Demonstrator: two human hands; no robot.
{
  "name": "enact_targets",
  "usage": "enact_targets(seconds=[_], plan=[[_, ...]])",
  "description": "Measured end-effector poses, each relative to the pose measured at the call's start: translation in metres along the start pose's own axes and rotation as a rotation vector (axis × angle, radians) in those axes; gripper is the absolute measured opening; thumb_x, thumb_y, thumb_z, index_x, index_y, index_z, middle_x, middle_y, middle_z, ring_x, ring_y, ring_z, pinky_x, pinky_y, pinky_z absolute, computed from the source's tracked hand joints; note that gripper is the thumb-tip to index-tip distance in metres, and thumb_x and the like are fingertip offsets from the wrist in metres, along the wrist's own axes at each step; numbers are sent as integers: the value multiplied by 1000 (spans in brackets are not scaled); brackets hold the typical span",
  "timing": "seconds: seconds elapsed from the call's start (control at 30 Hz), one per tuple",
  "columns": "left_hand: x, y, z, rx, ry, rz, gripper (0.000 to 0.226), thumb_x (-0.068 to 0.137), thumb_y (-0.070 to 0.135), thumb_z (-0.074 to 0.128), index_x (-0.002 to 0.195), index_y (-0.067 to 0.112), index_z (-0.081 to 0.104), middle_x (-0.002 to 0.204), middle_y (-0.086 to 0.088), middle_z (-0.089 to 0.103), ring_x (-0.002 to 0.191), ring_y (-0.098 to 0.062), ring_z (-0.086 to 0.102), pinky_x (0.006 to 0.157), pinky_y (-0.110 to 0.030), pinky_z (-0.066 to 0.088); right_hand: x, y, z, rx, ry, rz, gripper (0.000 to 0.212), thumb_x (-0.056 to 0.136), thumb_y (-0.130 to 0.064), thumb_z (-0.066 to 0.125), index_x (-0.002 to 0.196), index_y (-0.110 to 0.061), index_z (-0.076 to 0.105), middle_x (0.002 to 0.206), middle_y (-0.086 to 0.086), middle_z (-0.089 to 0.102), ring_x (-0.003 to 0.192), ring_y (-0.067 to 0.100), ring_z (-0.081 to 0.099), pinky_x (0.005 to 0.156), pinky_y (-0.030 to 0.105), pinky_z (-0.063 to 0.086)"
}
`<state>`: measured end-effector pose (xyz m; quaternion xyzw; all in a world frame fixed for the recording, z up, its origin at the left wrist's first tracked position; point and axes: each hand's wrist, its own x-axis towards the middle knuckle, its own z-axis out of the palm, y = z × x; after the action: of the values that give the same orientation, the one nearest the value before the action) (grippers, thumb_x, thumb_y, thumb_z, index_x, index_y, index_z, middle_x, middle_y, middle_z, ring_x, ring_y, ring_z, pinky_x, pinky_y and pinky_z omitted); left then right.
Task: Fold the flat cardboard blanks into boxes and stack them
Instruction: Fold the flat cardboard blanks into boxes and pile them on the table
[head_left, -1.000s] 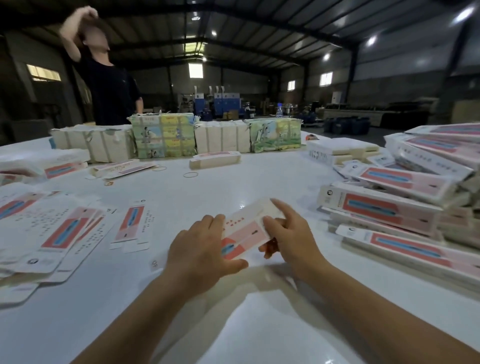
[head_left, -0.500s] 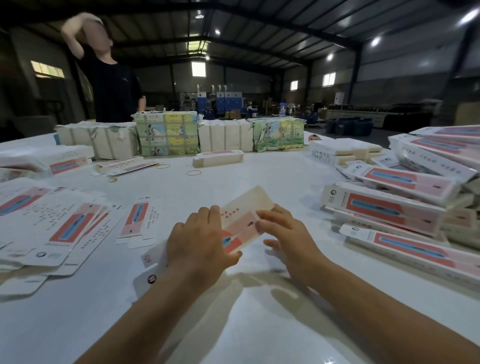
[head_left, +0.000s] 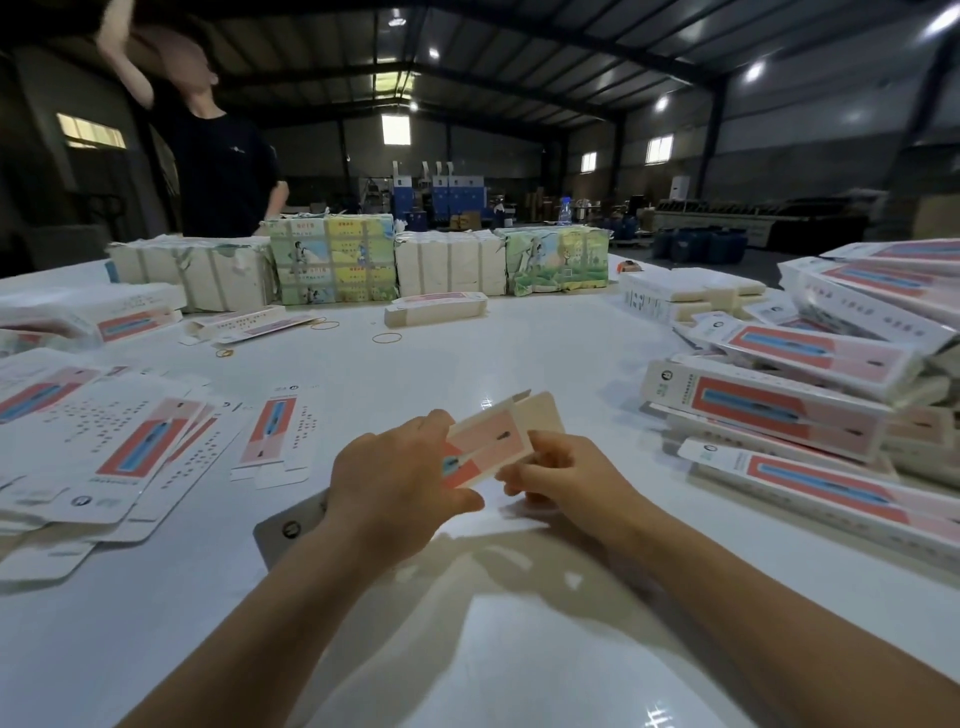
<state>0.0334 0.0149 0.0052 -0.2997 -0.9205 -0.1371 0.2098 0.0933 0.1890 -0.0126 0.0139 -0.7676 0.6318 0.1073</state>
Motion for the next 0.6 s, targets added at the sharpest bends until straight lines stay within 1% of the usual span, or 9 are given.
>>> enact_targets(seconds=[0.07, 0.13, 0.2, 0.23, 0.3, 0.4, 0.47, 0.53, 0.6], plan=[[1, -4, 0, -70, -28, -10, 60, 72, 61, 68, 118, 32, 43, 113, 11, 60, 82, -14, 60, 70, -27, 52, -2, -1, 0, -68, 44, -73, 31, 85, -8, 62, 95, -37, 69, 86, 3, 67, 71, 11, 66, 60, 17, 51], [3, -10, 0, -125, -42, -23, 60, 72, 62, 67, 118, 34, 41, 110, 12, 59, 80, -12, 58, 67, -27, 51, -1, -1, -1, -121, 119, -135, 43, 86, -10, 63, 114, -42, 58, 90, 0, 67, 69, 12, 66, 62, 19, 51], [4, -17, 1, -157, -52, -50, 58, 72, 63, 66, 116, 35, 42, 106, 14, 56, 78, -9, 54, 60, -23, 43, 0, 2, -2, -125, 260, -170, 47, 88, -11, 62, 125, -37, 49, 89, -2, 65, 68, 12, 65, 63, 24, 51], [5, -21, 1, -170, -56, -64, 56, 72, 64, 66, 115, 35, 42, 103, 16, 54, 76, -8, 53, 58, -21, 39, 1, 3, -3, -136, 346, -190, 44, 89, -11, 61, 126, -31, 51, 88, -3, 65, 69, 13, 64, 66, 28, 53], [6, -26, 1, -200, -59, -82, 54, 73, 63, 65, 114, 35, 43, 98, 20, 49, 76, -7, 53, 56, -19, 36, 1, 5, -1, -152, 471, -220, 32, 90, -7, 59, 119, -21, 60, 87, -4, 65, 73, 15, 62, 73, 37, 56], [6, -27, 4, -228, -64, -69, 54, 74, 62, 65, 115, 35, 43, 97, 20, 47, 78, -8, 55, 58, -18, 39, -1, 3, 8, -144, 455, -260, 29, 90, -2, 57, 105, -25, 67, 88, -9, 63, 75, 8, 59, 77, 43, 54], [5, -27, 5, -245, -74, -51, 55, 75, 61, 65, 118, 35, 43, 100, 19, 48, 80, -9, 56, 62, -19, 44, -4, 1, 13, -161, 410, -273, 29, 90, -1, 57, 108, -22, 68, 93, -7, 62, 77, 6, 59, 77, 43, 53], [4, -26, 6, -269, -85, -31, 57, 75, 61, 65, 120, 34, 43, 105, 16, 51, 83, -10, 57, 68, -21, 50, -5, 1, 15, -178, 398, -288, 29, 91, -3, 57, 112, -18, 68, 96, -6, 61, 79, 5, 58, 77, 37, 53], [4, -23, 8, -271, -96, -9, 58, 75, 61, 65, 122, 34, 43, 108, 14, 53, 85, -11, 58, 72, -24, 53, -7, 0, 18, -250, 384, -344, 28, 91, -4, 58, 114, -17, 69, 95, -7, 59, 77, 4, 58, 71, 28, 52]])
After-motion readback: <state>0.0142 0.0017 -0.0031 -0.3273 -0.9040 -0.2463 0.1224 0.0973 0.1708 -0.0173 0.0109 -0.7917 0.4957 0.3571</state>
